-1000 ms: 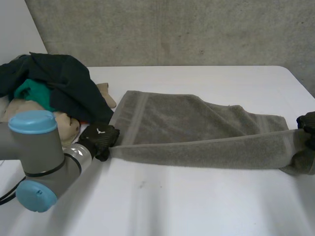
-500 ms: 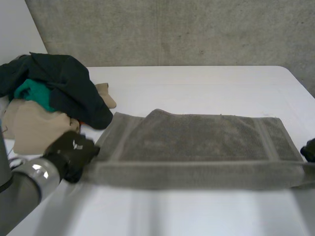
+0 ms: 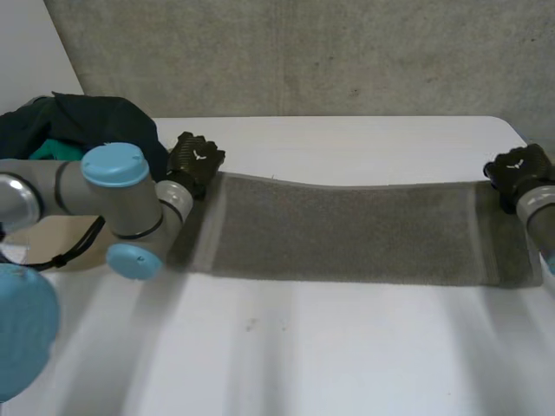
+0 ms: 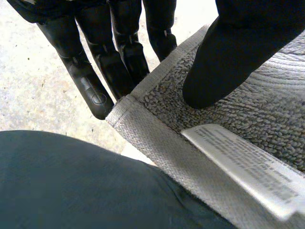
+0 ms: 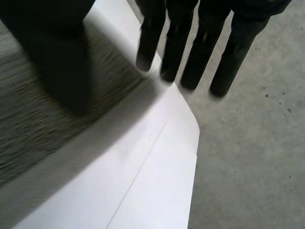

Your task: Fold the laundry.

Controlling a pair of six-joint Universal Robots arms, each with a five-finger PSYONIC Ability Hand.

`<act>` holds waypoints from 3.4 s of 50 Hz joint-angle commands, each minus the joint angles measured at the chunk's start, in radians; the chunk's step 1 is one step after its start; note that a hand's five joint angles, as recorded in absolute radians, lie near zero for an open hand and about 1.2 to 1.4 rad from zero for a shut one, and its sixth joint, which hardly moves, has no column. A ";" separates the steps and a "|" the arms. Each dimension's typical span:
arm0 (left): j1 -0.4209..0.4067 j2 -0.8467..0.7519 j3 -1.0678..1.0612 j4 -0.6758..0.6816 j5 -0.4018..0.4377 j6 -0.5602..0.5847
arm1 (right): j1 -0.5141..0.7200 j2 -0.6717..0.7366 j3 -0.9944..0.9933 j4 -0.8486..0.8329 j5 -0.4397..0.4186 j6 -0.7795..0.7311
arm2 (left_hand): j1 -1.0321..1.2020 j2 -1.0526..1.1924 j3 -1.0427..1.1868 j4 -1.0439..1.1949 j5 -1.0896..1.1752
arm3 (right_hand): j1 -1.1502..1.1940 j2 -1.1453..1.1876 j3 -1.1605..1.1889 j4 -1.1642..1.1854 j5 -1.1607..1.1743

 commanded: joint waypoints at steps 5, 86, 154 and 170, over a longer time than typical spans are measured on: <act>-0.051 -0.048 0.030 0.001 -0.017 -0.001 | 0.040 0.008 -0.040 0.007 0.105 0.061 | -0.980 -1.020 -1.018 -1.027 -0.990 | -0.615 -0.632 -0.649 -0.656 -0.645; -0.043 0.562 -0.623 0.006 -0.002 -0.267 | 0.445 -0.309 0.441 -0.209 -0.168 0.183 | -0.980 -1.020 -1.018 -1.027 -0.990 | -0.615 -0.632 -0.649 -0.656 -0.645; -0.444 0.157 -0.161 -0.167 -0.246 -0.632 | 0.286 -0.204 0.175 0.290 -0.159 0.670 | -0.923 -0.963 -0.962 -0.970 -0.933 | -0.615 -0.632 -0.649 -0.656 -0.645; -0.359 0.101 -0.194 -0.321 -0.335 -0.478 | 0.315 -0.064 0.119 0.307 -0.154 0.492 | -0.918 -0.957 -0.956 -0.964 -0.927 | -0.615 -0.632 -0.649 -0.656 -0.645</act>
